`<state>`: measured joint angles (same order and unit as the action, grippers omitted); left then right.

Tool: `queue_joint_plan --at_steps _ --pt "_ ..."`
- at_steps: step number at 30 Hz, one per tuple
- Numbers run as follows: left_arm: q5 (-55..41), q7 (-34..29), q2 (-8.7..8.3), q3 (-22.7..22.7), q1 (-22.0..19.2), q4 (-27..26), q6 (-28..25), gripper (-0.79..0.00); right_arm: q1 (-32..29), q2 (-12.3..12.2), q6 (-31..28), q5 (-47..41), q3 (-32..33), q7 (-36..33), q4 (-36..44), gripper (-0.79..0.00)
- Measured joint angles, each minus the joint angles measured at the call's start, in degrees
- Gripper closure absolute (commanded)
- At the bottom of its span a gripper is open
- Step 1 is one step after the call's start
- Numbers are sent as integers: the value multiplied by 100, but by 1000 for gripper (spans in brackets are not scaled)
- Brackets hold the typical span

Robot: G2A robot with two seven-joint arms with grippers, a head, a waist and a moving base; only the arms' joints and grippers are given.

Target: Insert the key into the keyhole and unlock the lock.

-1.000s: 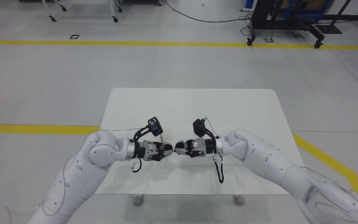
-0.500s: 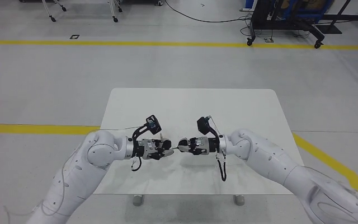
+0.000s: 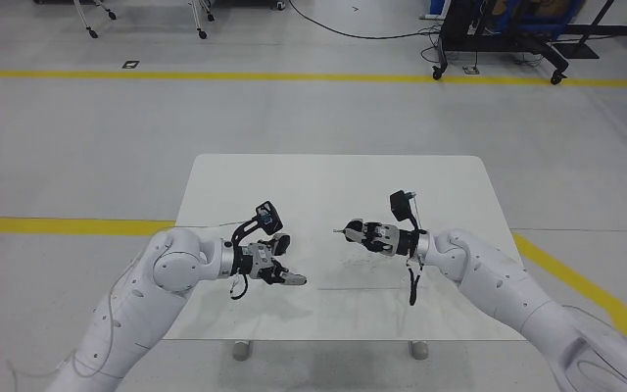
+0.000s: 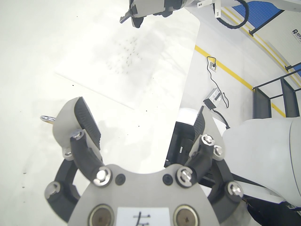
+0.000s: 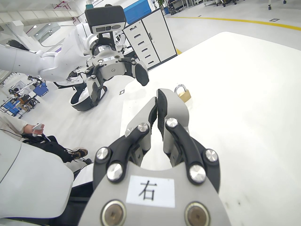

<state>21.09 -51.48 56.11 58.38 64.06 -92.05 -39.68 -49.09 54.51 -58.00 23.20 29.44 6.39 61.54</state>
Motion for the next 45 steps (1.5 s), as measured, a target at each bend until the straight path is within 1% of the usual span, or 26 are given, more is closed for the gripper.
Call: queue_joint_plan --at_steps 3,5,6,7,8,10,12,13,14,15,17,19,20,22,23,24,27,31,33,34,35,38,39,40,41,45 --pt "591 361 -13 118 132 -540 489 -785 0 0 0 0 0 4 0 0" --pt "1144 431 -59 277 305 -932 1100 -785 0 0 0 0 0 4 0 0" --pt "1429 292 -77 312 363 -1115 1449 -785 0 0 0 0 0 4 0 0" --pt "1821 -25 -92 320 417 -1337 1961 -785 0 0 0 0 0 4 0 0" --pt "2119 -300 -95 286 434 -1474 2343 -785 0 0 0 0 0 4 0 0" --pt "2723 -858 -66 78 387 -1659 3081 -785 0 0 0 0 0 4 0 0" --pt "2998 -1163 -8 -184 260 -1632 3454 -785 0 0 0 0 0 4 0 0" --pt "3031 -1277 43 -366 132 -1523 3568 -677 0 0 0 0 0 4 0 0" --pt "3016 -1322 85 -497 19 -1406 3606 -468 0 0 0 0 0 4 0 0" --pt "2980 -1348 130 -625 -104 -1263 3629 -363 0 0 0 0 0 4 0 0" --pt "2855 -1387 246 -904 -412 -859 3678 -354 0 0 0 0 0 4 0 0" --pt "2734 -1412 367 -1151 -724 -448 3741 -366 0 0 0 0 0 4 0 0" --pt "2675 -1406 417 -1242 -843 -289 3766 -391 0 0 0 0 0 4 0 0" --pt "2555 -1370 524 -1419 -1088 53 3793 -514 0 0 0 0 0 4 0 0" --pt "2529 -1356 565 -1486 -1180 188 3806 -554 0 0 0 0 0 4 0 0" --pt "2518 -1348 606 -1551 -1266 317 3830 -573 0 0 0 0 0 4 0 0" --pt "2501 -1334 739 -1754 -1523 714 3935 -554 0 0 0 0 0 4 0 0" --pt "2441 -1275 920 -1972 -1824 1184 4124 -548 0 0 0 0 0 4 0 0" --pt "2418 -1287 987 -2053 -1923 1333 4155 -520 0 0 0 0 0 4 0 0" --pt "2399 -1296 1027 -2104 -1976 1419 4154 -443 0 0 0 0 0 4 0 0" --pt "2390 -1301 1055 -2139 -2008 1476 4150 -388 0 0 0 0 0 4 0 0" --pt "2387 -1307 1136 -2244 -2067 1604 4158 -326 0 0 0 0 0 4 0 0" --pt "2385 -1306 1155 -2266 -2072 1623 4167 -209 0 0 0 0 0 4 0 0" --pt "2382 -1307 1175 -2286 -2073 1641 4176 -37 0 0 0 0 0 4 0 0" --pt "2382 -1312 1188 -2295 -2071 1652 4185 0 0 0 0 0 0 4 0 0" --pt "2450 -1374 1223 -2312 -2062 1667 4252 0 0 0 0 0 0 4 0 0"
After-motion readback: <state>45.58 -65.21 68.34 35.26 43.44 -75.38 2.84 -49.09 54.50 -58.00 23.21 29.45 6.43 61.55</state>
